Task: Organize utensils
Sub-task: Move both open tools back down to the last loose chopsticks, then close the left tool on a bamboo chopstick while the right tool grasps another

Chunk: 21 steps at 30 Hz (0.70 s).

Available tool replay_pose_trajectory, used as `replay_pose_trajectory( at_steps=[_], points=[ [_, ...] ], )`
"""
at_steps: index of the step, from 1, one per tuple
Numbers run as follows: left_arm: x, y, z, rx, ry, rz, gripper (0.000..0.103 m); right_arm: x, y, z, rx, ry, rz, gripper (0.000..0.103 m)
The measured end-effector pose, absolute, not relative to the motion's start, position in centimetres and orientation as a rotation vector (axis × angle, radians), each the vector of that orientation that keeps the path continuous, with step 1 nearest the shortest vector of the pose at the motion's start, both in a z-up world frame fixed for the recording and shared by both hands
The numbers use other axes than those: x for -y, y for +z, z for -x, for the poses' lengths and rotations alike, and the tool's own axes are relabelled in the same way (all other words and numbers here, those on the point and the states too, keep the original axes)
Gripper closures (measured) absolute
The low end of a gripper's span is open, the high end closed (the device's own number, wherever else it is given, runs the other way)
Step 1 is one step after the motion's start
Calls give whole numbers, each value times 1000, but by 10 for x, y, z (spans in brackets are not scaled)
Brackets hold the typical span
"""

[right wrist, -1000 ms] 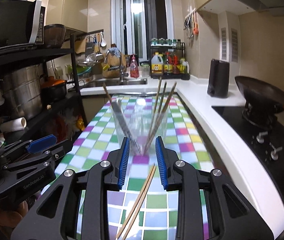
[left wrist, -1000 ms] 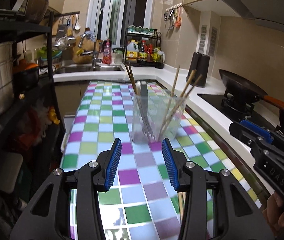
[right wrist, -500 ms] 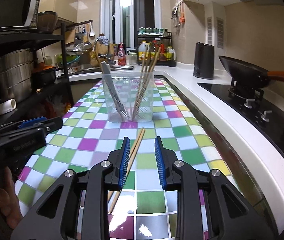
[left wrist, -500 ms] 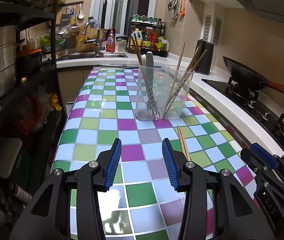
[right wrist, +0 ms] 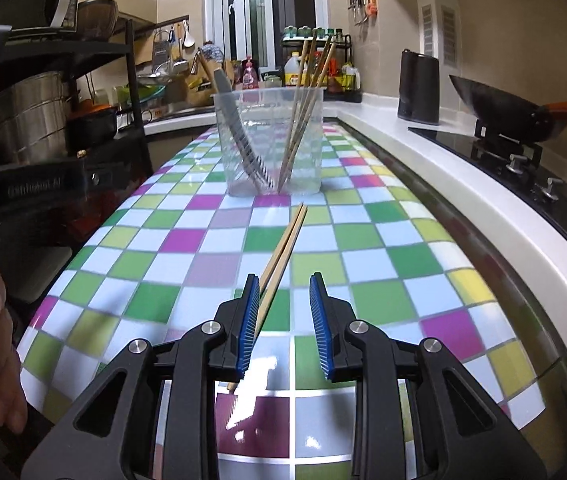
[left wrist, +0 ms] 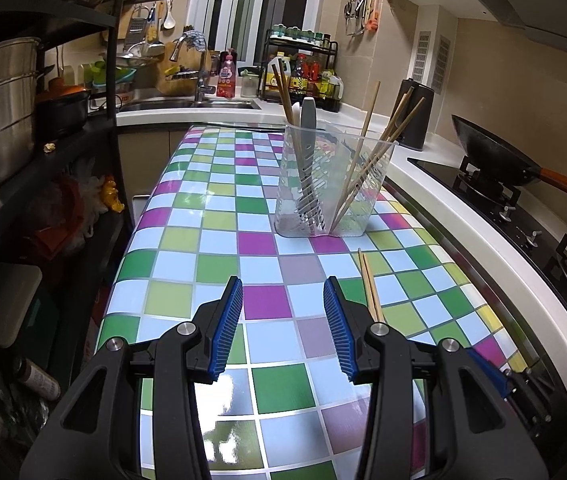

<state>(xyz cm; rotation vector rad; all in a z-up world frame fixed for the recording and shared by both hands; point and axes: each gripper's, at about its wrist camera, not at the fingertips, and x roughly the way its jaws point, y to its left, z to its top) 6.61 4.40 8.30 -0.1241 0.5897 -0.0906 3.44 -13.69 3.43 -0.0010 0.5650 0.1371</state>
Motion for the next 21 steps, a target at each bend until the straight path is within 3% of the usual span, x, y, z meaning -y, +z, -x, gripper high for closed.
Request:
replay_pose_trajectory(
  at_steps=[21],
  points=[
    [-44, 76, -70, -612, -78, 126, 61, 121, 1, -38, -692, 184, 35, 75]
  ],
)
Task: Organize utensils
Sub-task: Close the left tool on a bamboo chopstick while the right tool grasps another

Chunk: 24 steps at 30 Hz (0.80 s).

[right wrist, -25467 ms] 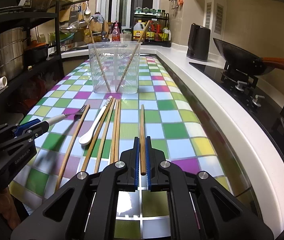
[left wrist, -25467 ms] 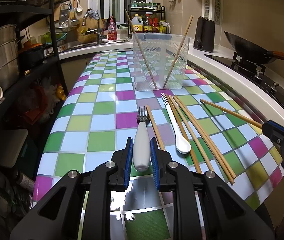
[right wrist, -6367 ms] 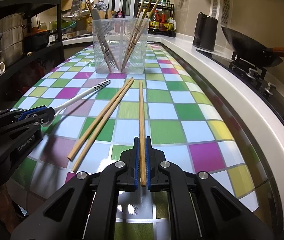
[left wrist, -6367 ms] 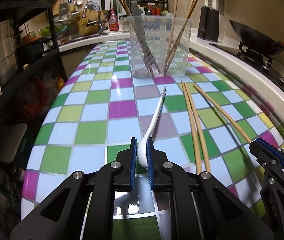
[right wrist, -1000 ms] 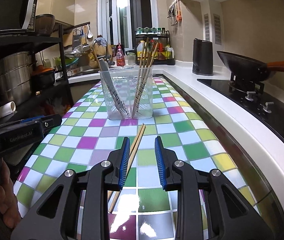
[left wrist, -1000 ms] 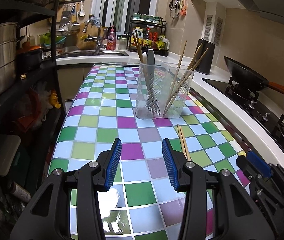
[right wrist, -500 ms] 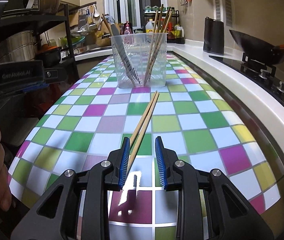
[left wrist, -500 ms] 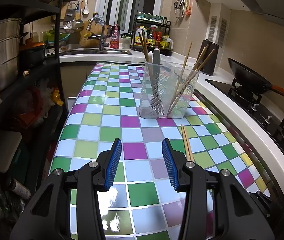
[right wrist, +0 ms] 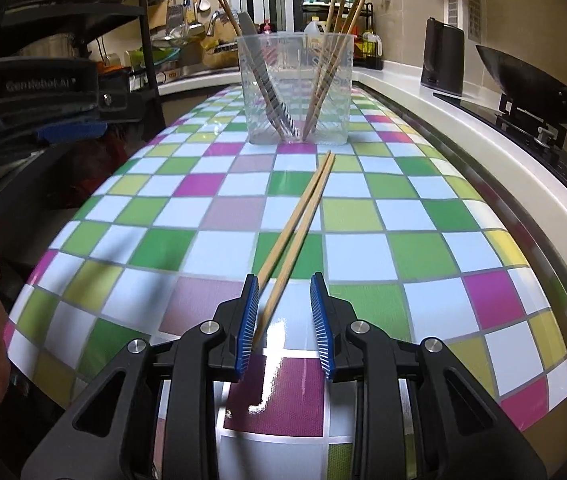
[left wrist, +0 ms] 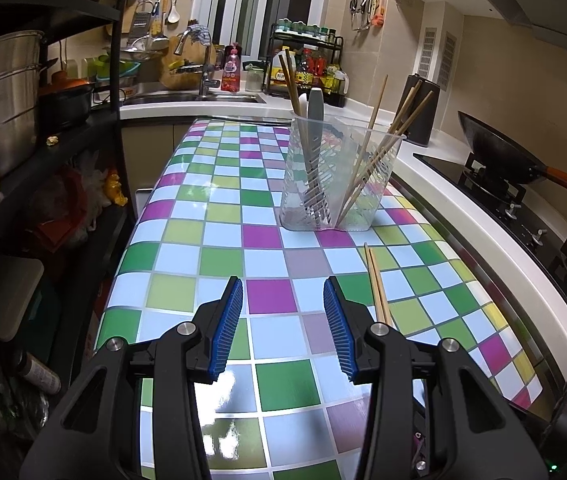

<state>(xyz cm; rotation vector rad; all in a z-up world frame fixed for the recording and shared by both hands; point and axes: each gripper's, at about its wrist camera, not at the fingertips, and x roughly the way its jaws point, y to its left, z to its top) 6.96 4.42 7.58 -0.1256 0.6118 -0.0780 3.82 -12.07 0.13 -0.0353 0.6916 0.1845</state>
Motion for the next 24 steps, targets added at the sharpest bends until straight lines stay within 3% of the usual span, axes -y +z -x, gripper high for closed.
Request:
replay_pose_trajectory(
  at_steps=[7, 13, 19, 24],
  points=[
    [-37, 72, -71, -622, -89, 106, 61, 121, -6, -42, -739, 178, 50, 77],
    [-30, 66, -71, -633, -94, 86, 61, 130, -5, -44, -746, 148, 42, 95],
    [-9, 53, -71, -673, -153, 57, 60, 150, -5, -45, -740, 100, 17, 98],
    [16, 37, -74, -741, -239, 40, 44, 172, -6, -43, -726, 48, -4, 98]
  ],
)
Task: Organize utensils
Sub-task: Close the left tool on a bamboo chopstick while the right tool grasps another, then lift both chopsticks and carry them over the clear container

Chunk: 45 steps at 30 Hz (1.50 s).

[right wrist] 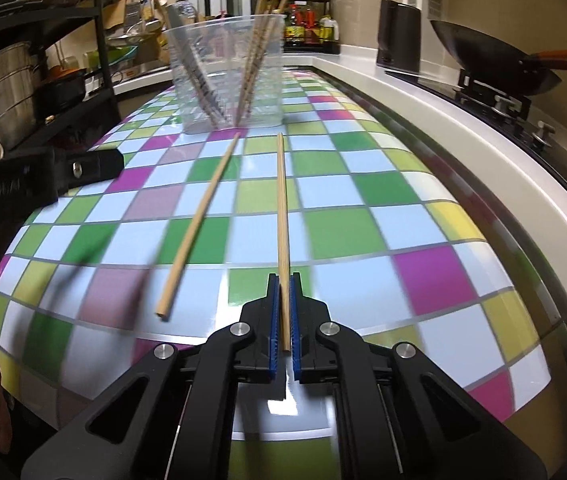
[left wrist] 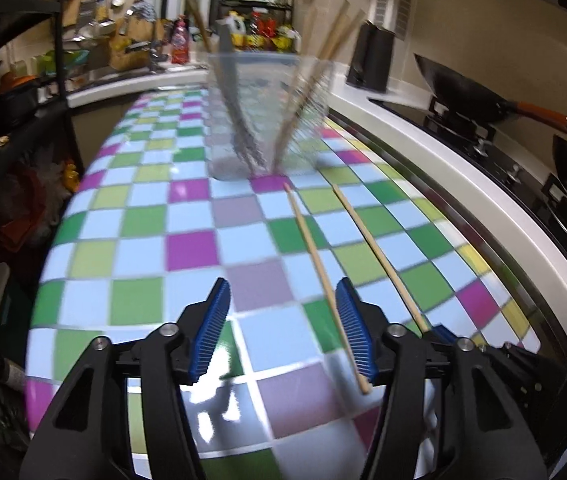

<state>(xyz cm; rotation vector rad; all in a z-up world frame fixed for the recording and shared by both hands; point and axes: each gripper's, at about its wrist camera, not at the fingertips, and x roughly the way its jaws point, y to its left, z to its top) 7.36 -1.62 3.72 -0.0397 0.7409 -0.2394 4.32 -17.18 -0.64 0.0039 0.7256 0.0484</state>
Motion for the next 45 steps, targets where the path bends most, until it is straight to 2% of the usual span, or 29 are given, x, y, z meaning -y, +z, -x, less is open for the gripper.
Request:
replay_pose_trajectory(
  at_steps=[13, 16, 19, 21, 23, 24, 34, 43, 45],
  points=[
    [65, 8, -73, -820, -283, -74, 42, 193, -7, -43, -717, 12, -30, 98],
    [68, 2, -76, -844, -271, -102, 45, 193, -8, -43, -716, 11, -32, 98],
    [66, 0, -78, -848, -262, -111, 57, 193, -8, -43, -717, 13, -32, 98],
    [61, 2, -80, -850, -248, -106, 81, 193, -8, -43, -718, 14, -33, 98],
    [53, 2, -82, -854, -232, -95, 95, 193, -8, -43, -718, 14, -32, 98],
    [49, 2, -83, -857, -222, -85, 97, 193, -8, -43, -718, 16, -33, 98],
    [-12, 1, -81, -860, -83, 44, 97, 180, -7, -47, -731, 65, -23, 97],
    [-14, 0, -77, -847, -65, 40, 94, 182, -7, -53, -732, 70, -22, 96],
    [-13, 0, -77, -846, -67, 38, 90, 182, -7, -53, -731, 69, -17, 95]
  ],
)
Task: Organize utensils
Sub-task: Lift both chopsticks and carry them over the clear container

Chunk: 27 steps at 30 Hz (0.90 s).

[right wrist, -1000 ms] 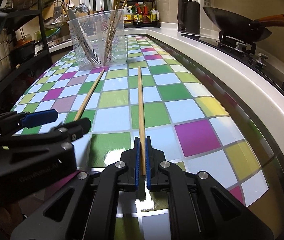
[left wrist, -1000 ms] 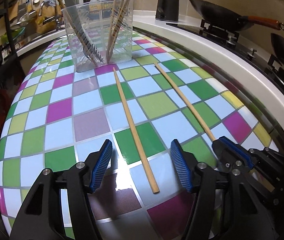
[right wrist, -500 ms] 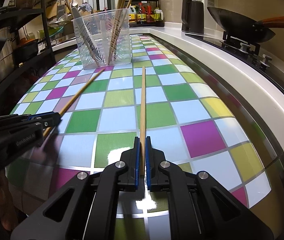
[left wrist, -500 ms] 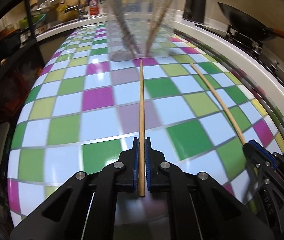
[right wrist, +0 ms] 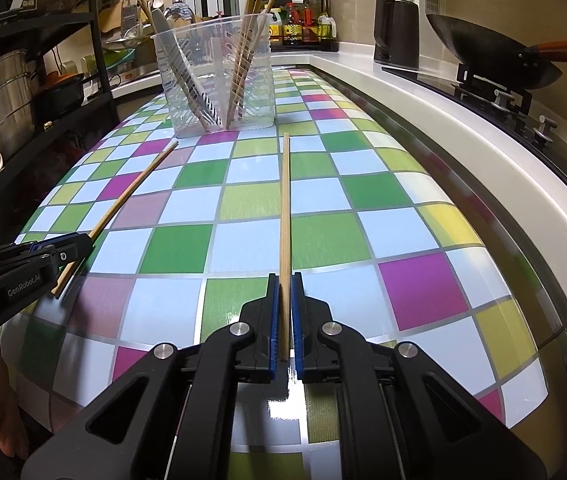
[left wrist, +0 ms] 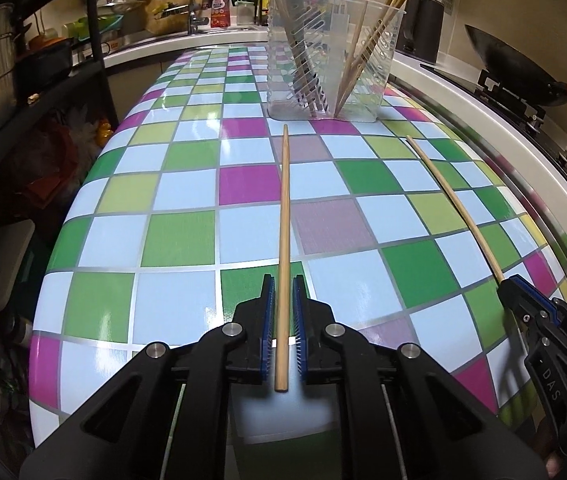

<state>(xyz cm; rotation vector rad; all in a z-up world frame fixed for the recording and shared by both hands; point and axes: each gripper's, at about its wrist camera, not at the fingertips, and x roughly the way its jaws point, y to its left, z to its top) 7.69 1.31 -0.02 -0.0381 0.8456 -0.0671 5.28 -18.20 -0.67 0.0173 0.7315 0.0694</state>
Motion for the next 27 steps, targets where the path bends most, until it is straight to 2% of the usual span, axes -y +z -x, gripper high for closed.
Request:
replay_pose_trajectory(
  at_steps=[14, 16, 20, 27],
  points=[
    [-12, 1, -75, -839, -63, 26, 88, 178, -7, -58, -728, 72, -3, 94],
    [-10, 0, -75, -837, -59, 16, 89, 175, -7, -59, -727, 76, 7, 97],
    [-9, 2, -76, -838, -59, 11, 97, 175, -2, -59, -731, 87, 3, 97],
    [-9, 42, -58, -674, -63, -21, 97, 170, 42, -47, -636, 107, 36, 97]
  ],
)
